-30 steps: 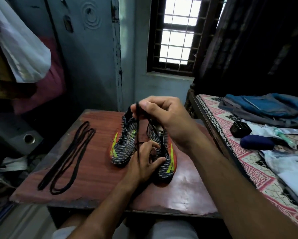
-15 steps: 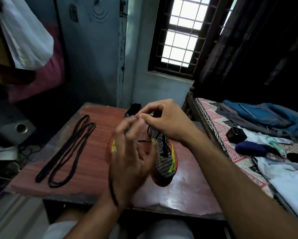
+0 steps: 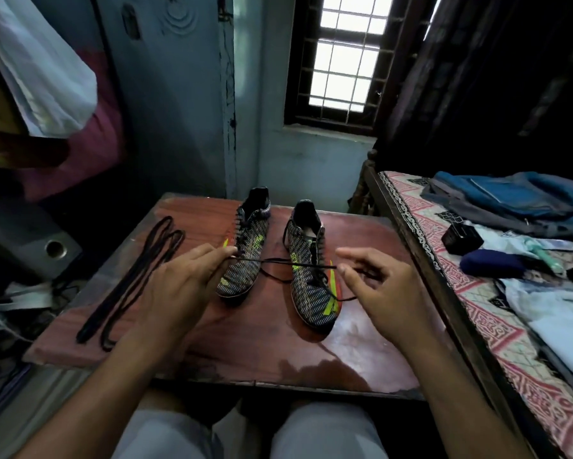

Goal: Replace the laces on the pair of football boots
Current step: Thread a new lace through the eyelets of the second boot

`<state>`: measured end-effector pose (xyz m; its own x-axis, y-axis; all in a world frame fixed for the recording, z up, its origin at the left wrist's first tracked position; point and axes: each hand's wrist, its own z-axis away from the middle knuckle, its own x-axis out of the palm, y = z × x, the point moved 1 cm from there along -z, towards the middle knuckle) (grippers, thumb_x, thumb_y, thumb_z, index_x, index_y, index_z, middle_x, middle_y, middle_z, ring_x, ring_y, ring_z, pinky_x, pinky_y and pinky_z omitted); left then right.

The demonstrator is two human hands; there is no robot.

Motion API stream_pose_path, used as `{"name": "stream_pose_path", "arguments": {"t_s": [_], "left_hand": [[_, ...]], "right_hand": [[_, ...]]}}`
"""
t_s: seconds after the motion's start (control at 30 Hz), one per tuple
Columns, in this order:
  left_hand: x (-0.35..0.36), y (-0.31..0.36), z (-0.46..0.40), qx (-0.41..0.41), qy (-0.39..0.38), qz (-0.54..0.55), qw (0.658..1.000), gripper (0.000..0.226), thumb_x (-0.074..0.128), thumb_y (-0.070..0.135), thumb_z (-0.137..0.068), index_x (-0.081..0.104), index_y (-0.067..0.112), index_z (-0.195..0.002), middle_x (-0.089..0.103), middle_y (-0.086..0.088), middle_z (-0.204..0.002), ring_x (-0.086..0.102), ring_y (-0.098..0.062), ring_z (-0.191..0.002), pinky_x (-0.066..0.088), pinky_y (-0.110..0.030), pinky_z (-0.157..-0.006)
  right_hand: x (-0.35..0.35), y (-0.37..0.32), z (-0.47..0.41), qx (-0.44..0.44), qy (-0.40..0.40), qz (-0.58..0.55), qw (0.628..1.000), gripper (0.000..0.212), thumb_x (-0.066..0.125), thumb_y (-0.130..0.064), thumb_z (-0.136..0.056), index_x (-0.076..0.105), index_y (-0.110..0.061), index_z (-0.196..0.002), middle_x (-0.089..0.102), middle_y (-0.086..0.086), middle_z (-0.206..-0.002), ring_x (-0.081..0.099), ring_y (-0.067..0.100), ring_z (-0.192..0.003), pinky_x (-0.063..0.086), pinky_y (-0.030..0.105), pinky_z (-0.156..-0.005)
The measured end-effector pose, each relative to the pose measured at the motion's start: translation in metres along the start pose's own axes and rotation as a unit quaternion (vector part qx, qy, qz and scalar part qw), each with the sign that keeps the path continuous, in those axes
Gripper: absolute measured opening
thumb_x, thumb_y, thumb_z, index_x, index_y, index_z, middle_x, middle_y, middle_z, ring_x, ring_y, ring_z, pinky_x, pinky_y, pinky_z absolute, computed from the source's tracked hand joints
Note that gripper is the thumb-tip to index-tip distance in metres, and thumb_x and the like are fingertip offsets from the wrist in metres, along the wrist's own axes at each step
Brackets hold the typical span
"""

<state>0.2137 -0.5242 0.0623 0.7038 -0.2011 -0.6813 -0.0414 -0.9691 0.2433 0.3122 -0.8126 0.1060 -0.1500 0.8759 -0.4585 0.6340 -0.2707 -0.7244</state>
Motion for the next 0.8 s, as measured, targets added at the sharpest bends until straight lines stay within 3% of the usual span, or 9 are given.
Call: {"name": "stream_pose_path", "arguments": {"t_s": [0.1,0.2,0.3,0.4,0.5,0.6,0.67,0.8], "left_hand": [[0.003,-0.008,-0.011,-0.043,-0.009,0.03,0.999,0.04,0.047,0.045,-0.096,0.073,0.027,-0.122,0.073,0.003,-0.102,0.072,-0.028,-0.085,0.057,-0.039,-0.064],[0.005,0.0,-0.018,-0.06,-0.041,0.057,0.996,0.049,0.045,0.053,-0.095,0.073,0.027,-0.125,0.072,0.004,-0.104,0.071,-0.028,-0.087,0.056,-0.038,-0.068],[0.018,0.028,-0.019,-0.056,-0.145,0.011,0.988,0.044,0.036,0.059,-0.102,0.065,0.04,-0.13,0.061,0.012,-0.114,0.068,-0.026,-0.094,0.052,-0.037,-0.07],[0.037,0.051,-0.016,-0.063,-0.276,-0.053,0.958,0.036,0.043,0.039,-0.106,0.047,0.041,-0.142,0.046,0.008,-0.132,0.064,-0.029,-0.11,0.052,-0.043,-0.08],[0.045,0.066,-0.006,-0.083,-0.286,-0.013,0.954,0.05,0.052,0.023,-0.098,0.041,0.042,-0.143,0.047,0.011,-0.134,0.062,-0.022,-0.115,0.055,-0.045,-0.085],[0.048,0.083,0.01,-0.089,-0.244,0.042,0.965,0.046,0.057,0.027,-0.091,0.052,0.042,-0.134,0.055,0.019,-0.123,0.06,-0.01,-0.11,0.056,-0.037,-0.082],[0.046,0.089,0.021,-0.076,-0.257,-0.006,0.963,0.039,0.058,0.042,-0.095,0.053,0.042,-0.134,0.054,0.017,-0.124,0.056,-0.01,-0.115,0.054,-0.035,-0.083],[0.042,0.082,0.028,-0.051,-0.302,-0.062,0.95,0.027,0.05,0.046,-0.102,0.061,0.034,-0.125,0.054,0.011,-0.122,0.053,-0.013,-0.117,0.049,-0.033,-0.081]], "right_hand": [[-0.007,0.022,0.01,-0.051,0.046,0.087,0.994,0.007,0.072,-0.025,-0.092,0.075,-0.019,-0.089,0.062,-0.011,-0.078,0.06,0.01,-0.071,0.046,0.02,-0.064],[-0.014,0.045,0.019,0.056,0.139,-0.039,0.988,0.014,0.07,-0.021,-0.096,0.068,-0.02,-0.082,0.058,-0.011,-0.07,0.049,0.009,-0.062,0.042,0.032,-0.059],[-0.012,0.057,0.026,0.11,0.16,-0.141,0.971,0.015,0.062,-0.024,-0.09,0.063,-0.016,-0.078,0.054,-0.002,-0.064,0.049,0.016,-0.057,0.043,0.035,-0.055],[-0.005,0.058,0.029,0.117,0.145,-0.179,0.966,0.015,0.064,-0.031,-0.087,0.065,-0.019,-0.078,0.06,0.005,-0.066,0.059,0.014,-0.059,0.049,0.032,-0.053],[-0.002,0.059,0.03,0.108,0.125,-0.18,0.97,0.022,0.065,-0.044,-0.084,0.069,-0.022,-0.081,0.065,0.009,-0.071,0.057,0.013,-0.058,0.047,0.033,-0.053],[-0.002,0.055,0.028,0.08,0.103,-0.198,0.971,0.008,0.071,-0.022,-0.093,0.073,-0.022,-0.086,0.066,-0.005,-0.068,0.052,0.002,-0.054,0.042,0.019,-0.054],[0.0,0.053,0.027,0.07,0.093,-0.185,0.976,0.022,0.067,-0.003,-0.097,0.074,-0.023,-0.09,0.069,-0.013,-0.071,0.056,-0.001,-0.058,0.041,0.01,-0.057],[0.003,0.052,0.027,0.081,0.091,-0.199,0.972,0.026,0.064,0.0,-0.098,0.074,-0.024,-0.091,0.065,-0.019,-0.068,0.055,-0.002,-0.059,0.042,0.012,-0.057]]}}
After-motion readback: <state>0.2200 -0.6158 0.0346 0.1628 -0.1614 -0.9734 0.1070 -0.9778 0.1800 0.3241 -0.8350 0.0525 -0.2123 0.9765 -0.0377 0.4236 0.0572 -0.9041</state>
